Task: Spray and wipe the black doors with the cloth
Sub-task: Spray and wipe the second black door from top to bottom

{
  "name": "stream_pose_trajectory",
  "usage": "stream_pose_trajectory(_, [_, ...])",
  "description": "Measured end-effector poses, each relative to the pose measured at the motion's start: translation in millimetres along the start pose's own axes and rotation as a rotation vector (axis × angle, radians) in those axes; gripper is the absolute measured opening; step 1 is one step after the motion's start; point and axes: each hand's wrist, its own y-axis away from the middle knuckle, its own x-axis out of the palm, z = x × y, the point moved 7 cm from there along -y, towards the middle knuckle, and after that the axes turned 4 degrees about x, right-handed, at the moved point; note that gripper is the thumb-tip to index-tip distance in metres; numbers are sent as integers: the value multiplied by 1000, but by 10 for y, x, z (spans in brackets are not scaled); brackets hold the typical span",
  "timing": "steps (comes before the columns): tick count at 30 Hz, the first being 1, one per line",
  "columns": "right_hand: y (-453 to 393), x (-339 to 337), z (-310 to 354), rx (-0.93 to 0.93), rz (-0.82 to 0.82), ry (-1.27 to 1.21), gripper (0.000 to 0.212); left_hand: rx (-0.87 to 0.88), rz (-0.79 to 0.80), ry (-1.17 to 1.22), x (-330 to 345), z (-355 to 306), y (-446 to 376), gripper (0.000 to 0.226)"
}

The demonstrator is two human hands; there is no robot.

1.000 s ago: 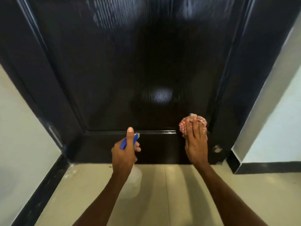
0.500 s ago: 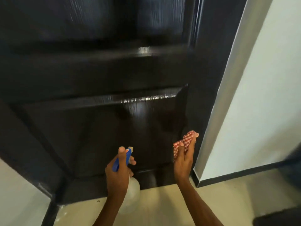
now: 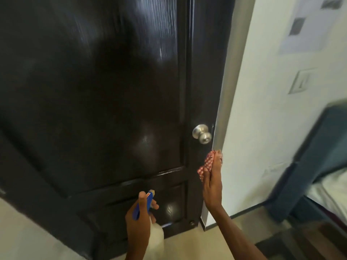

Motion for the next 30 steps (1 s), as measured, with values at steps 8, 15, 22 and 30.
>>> stream_pose_trajectory(8, [-379, -540, 808, 54, -5, -25, 59, -11, 22, -54, 335, -993, -13, 57])
stream_pose_trajectory(15, [-771, -343, 606, 67, 72, -112, 55, -31, -45, -79, 729, -948, -228, 62])
stream_pose_trajectory(22, [-1301, 91, 355, -481, 197, 775, 71, -20, -149, -93, 1109, -773, -472, 54])
stream_pose_trajectory(30, [-1371, 178, 195, -422, 210, 680, 67, -16, -147, -16, 1358, -791, -653, 52])
